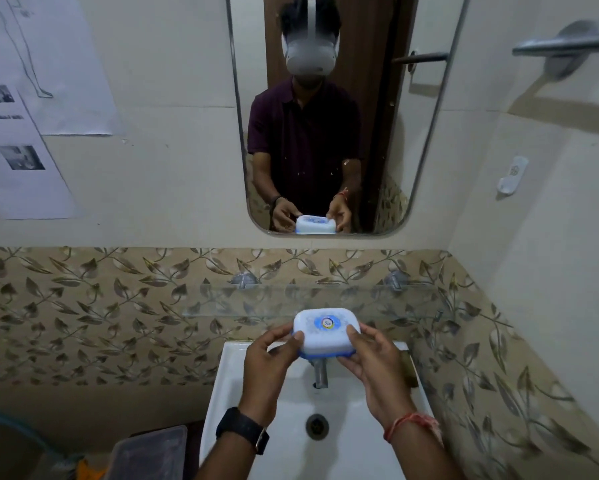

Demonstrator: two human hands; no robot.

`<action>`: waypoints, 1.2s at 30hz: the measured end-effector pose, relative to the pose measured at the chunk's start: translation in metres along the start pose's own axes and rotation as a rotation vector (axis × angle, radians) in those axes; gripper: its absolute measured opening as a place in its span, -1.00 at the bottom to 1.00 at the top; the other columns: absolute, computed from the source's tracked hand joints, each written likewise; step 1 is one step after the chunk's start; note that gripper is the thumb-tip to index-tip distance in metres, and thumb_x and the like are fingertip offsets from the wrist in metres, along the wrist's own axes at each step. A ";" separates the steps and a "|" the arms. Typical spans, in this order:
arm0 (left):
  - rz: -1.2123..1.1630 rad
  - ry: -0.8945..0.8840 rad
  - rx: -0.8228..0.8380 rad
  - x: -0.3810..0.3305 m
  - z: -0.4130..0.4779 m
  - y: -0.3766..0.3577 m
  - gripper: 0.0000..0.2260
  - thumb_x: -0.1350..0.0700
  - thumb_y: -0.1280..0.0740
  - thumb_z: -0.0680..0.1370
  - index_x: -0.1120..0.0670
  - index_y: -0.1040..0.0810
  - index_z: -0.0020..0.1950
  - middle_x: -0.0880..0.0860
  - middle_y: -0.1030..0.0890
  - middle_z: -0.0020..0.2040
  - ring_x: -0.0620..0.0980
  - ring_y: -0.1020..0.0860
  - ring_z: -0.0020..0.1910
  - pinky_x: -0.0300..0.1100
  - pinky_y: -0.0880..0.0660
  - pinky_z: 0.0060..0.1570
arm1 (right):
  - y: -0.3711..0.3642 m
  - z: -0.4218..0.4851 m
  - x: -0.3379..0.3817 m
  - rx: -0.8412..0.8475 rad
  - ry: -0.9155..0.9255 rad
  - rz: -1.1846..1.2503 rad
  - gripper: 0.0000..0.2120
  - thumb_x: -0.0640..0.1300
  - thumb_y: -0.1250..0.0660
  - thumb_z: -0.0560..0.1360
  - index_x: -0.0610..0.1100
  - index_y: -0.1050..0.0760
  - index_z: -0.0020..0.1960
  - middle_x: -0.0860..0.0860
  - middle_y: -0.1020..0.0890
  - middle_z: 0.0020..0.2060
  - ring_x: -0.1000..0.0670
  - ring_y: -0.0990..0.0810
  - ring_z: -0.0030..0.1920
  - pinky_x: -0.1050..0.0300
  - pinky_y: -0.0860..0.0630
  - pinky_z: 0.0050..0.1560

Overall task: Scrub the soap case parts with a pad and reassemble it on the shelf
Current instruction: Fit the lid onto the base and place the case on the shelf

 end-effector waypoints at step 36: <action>0.766 -0.193 -0.105 -0.023 0.137 -0.063 -0.75 0.16 -0.32 0.63 0.35 -0.63 0.12 0.30 -0.69 0.06 0.23 -0.65 0.07 -0.09 -0.53 -0.10 | -0.029 0.130 0.050 -0.183 0.381 -0.822 -0.68 0.06 -0.41 0.52 -0.18 -0.68 0.09 -0.06 -0.74 -0.09 0.12 -0.61 -0.25 0.45 -0.37 -0.41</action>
Point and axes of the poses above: each hand's wrist, its own z-axis towards the middle knuckle, its own y-axis out of the back of the hand, x = y × z, the point moved 6 cm from there along z, towards the middle knuckle
